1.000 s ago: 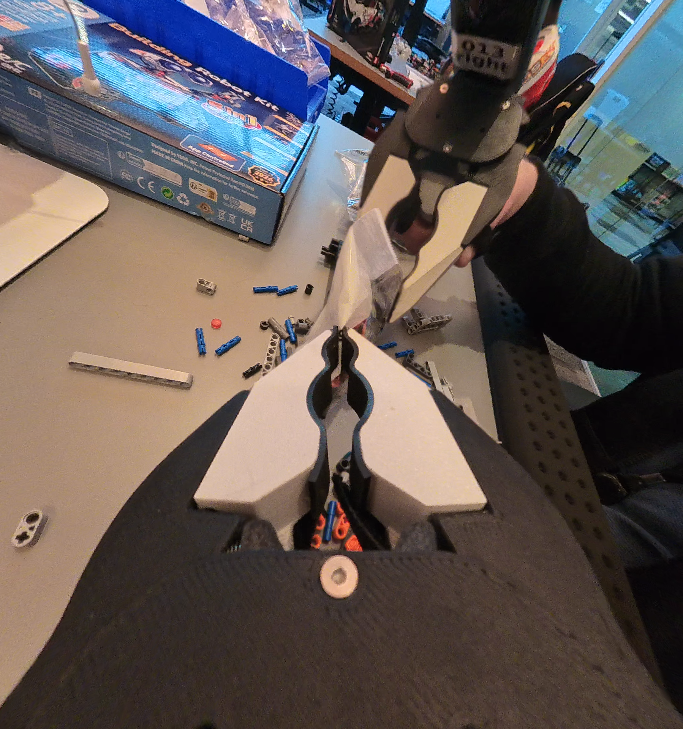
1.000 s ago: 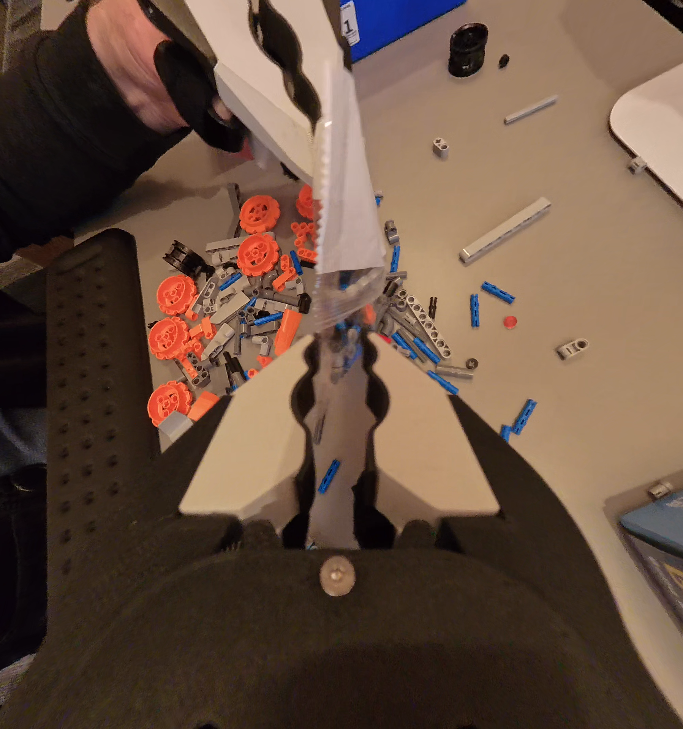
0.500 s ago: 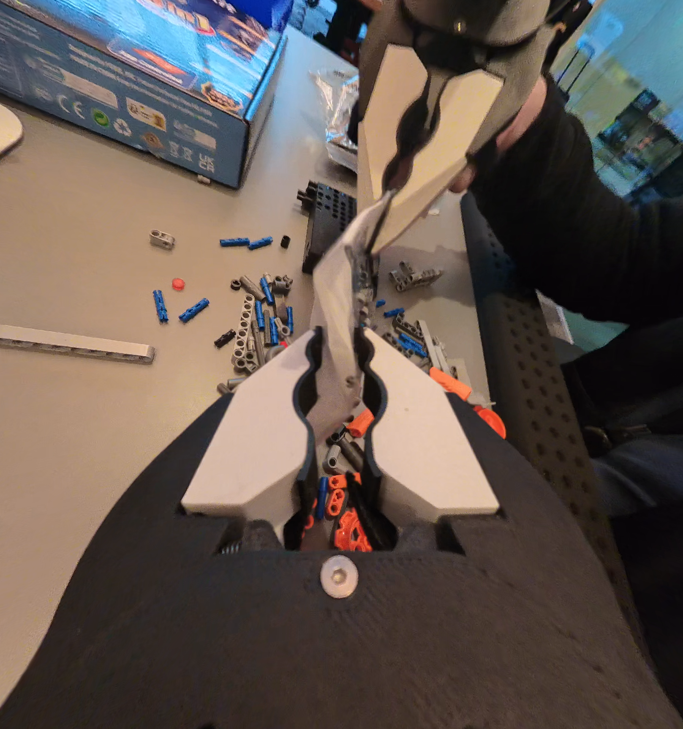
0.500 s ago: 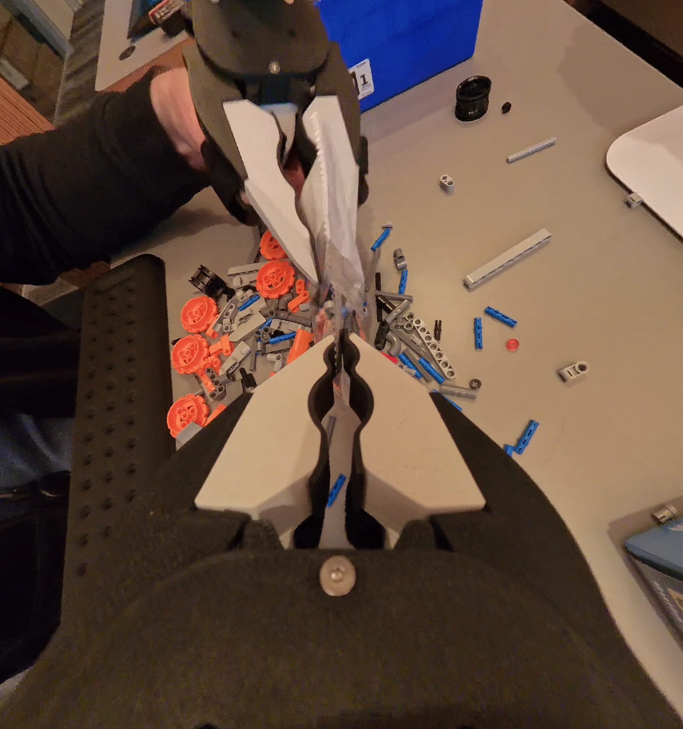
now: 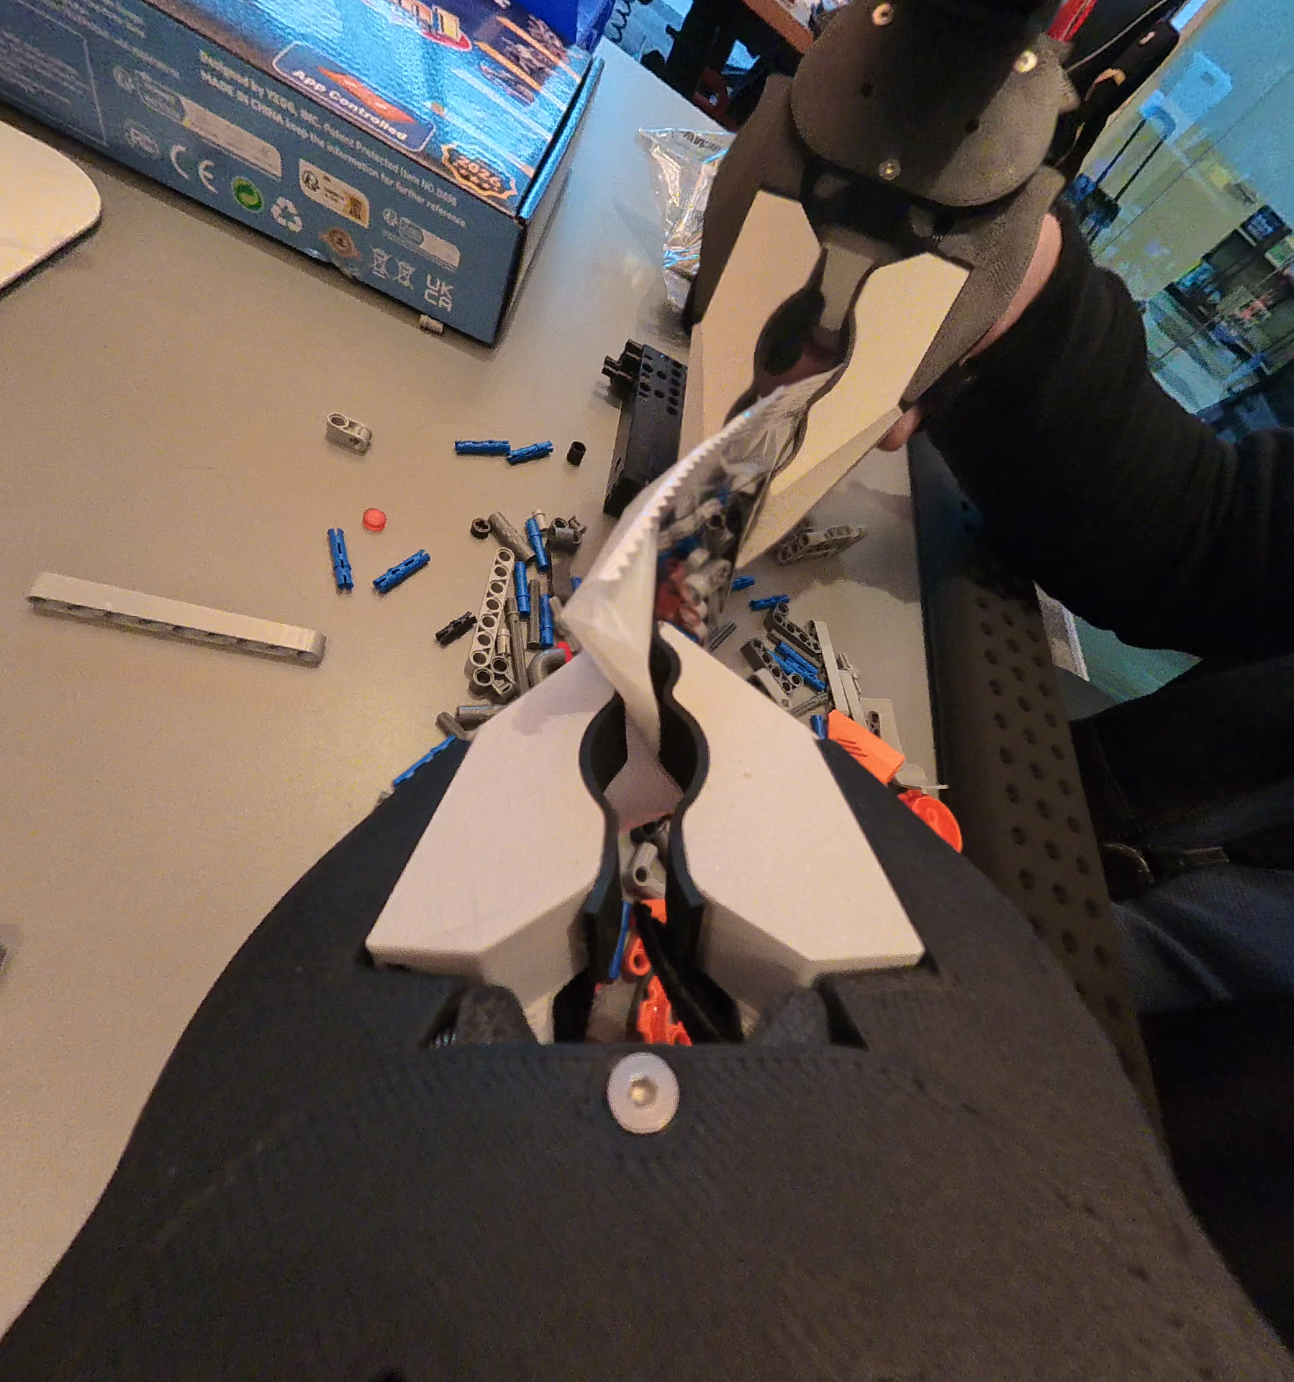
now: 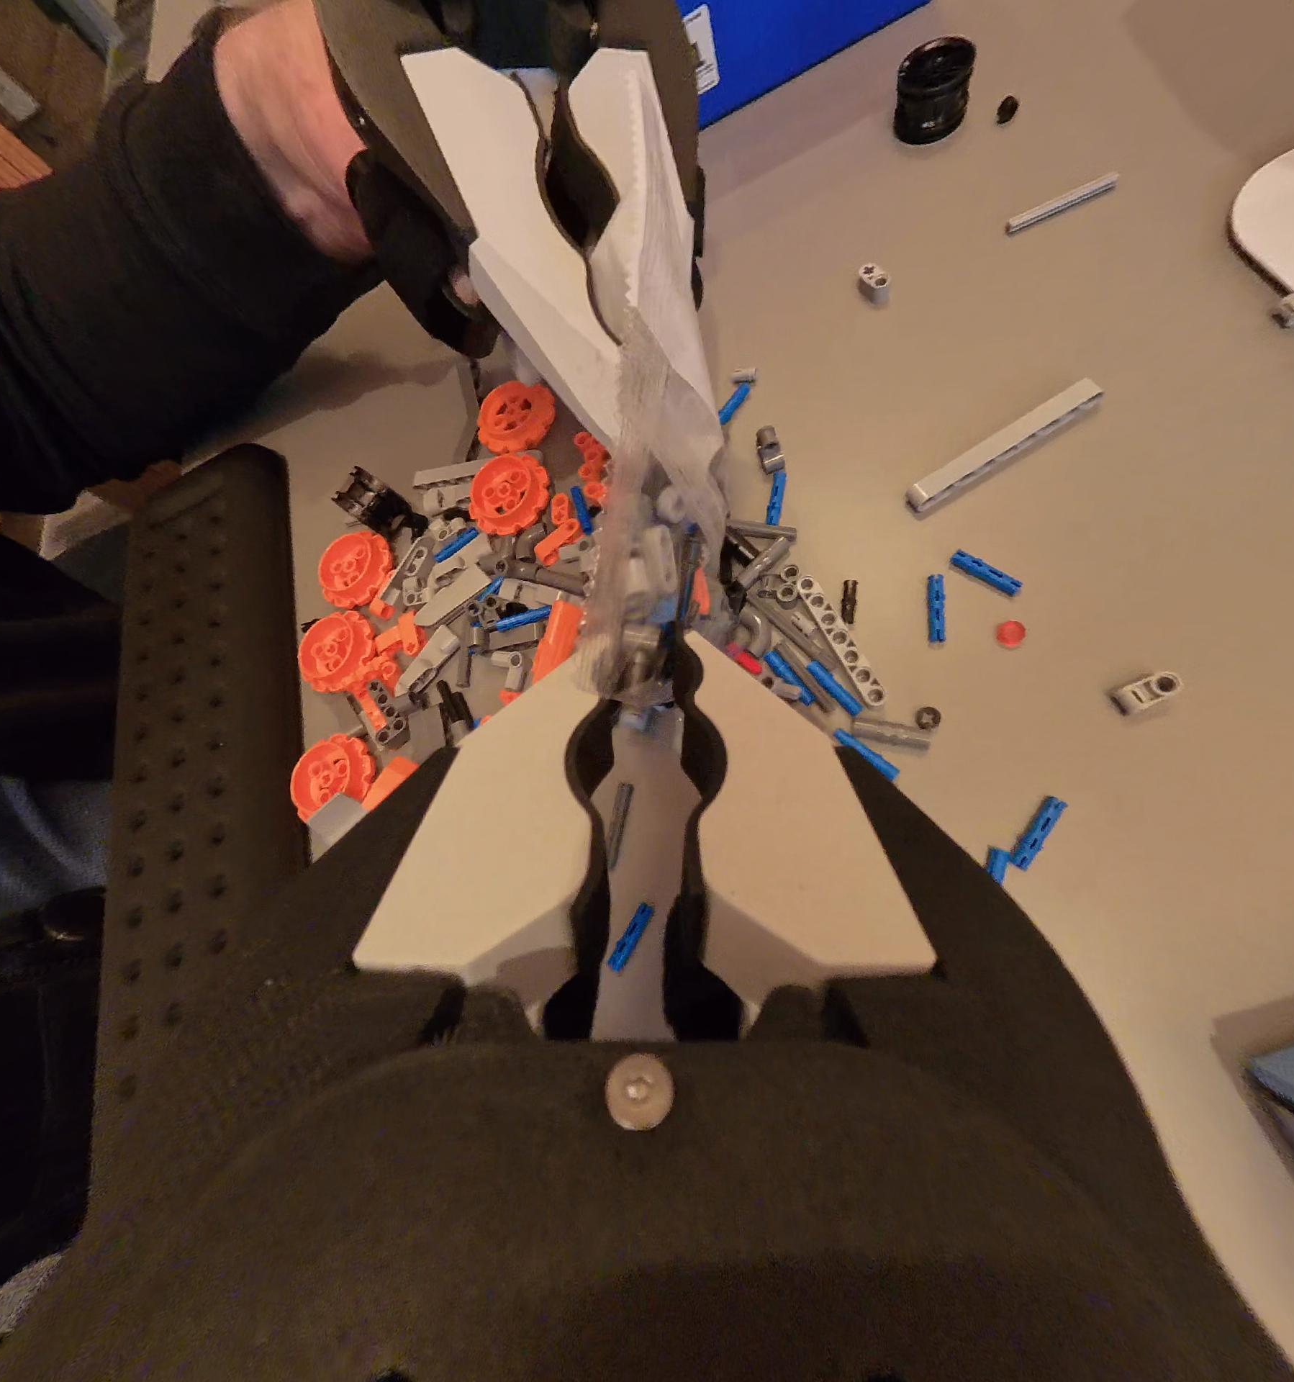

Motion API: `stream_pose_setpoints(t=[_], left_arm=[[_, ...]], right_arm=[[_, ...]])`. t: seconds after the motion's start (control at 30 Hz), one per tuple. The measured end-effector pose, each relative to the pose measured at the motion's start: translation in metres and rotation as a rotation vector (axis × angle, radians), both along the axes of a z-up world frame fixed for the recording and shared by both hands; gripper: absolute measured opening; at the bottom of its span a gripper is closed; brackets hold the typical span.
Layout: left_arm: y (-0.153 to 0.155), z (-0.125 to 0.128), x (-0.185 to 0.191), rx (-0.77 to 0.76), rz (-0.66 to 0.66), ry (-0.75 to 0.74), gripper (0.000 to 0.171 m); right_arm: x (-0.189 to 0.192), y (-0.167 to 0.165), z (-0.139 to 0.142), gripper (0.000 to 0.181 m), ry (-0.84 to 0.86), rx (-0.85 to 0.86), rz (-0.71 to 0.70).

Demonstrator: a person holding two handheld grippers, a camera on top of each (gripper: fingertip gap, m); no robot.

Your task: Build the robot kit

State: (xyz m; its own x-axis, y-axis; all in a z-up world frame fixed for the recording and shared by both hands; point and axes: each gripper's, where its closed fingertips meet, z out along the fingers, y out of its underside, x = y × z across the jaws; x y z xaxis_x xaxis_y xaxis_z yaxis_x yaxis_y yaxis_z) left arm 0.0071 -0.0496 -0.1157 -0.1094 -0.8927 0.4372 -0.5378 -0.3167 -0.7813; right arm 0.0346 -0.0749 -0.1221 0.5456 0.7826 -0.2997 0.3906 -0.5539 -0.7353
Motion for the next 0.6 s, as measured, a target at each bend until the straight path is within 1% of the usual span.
stream_pose_setpoints(t=[0.03,0.1,0.13,0.2,0.3,0.4,0.43,0.5,0.53,0.57,0.6], left_arm=[[0.001,0.0,-0.001,-0.009,0.002,-0.005,0.0],[-0.003,0.003,-0.004,-0.053,-0.025,-0.029,0.011],[-0.002,0.001,-0.006,-0.044,-0.026,-0.021,0.016],[-0.001,-0.001,-0.007,-0.032,-0.028,-0.013,0.014],[0.0,-0.004,-0.006,-0.005,-0.021,0.003,0.004],[0.003,-0.002,-0.004,-0.006,0.001,0.004,0.002],[0.003,-0.001,-0.004,-0.016,-0.001,0.001,0.003],[0.006,0.001,-0.003,-0.038,0.022,-0.009,0.004],[0.005,0.005,-0.003,-0.056,0.018,-0.027,0.004],[0.004,0.007,-0.002,-0.065,0.012,-0.032,0.004],[0.005,0.007,-0.001,-0.057,0.014,-0.028,0.003]], right_arm=[[0.001,0.002,0.001,0.006,0.004,0.008,-0.012],[0.0,0.002,0.003,0.005,0.044,-0.005,-0.014],[0.0,0.002,0.004,0.005,0.059,-0.007,-0.017],[0.0,0.003,0.004,0.005,0.075,-0.009,-0.023],[-0.001,0.003,0.003,0.005,0.092,-0.026,-0.028],[-0.002,0.004,0.004,0.006,0.136,-0.059,-0.034],[-0.001,0.004,0.004,0.007,0.15,-0.075,-0.033],[-0.002,0.005,0.004,0.017,0.167,-0.081,-0.041],[-0.002,0.005,0.002,0.016,0.16,-0.08,-0.041],[-0.002,0.005,0.0,0.008,0.14,-0.073,-0.038],[-0.002,0.006,-0.003,0.006,0.113,-0.06,-0.035]])
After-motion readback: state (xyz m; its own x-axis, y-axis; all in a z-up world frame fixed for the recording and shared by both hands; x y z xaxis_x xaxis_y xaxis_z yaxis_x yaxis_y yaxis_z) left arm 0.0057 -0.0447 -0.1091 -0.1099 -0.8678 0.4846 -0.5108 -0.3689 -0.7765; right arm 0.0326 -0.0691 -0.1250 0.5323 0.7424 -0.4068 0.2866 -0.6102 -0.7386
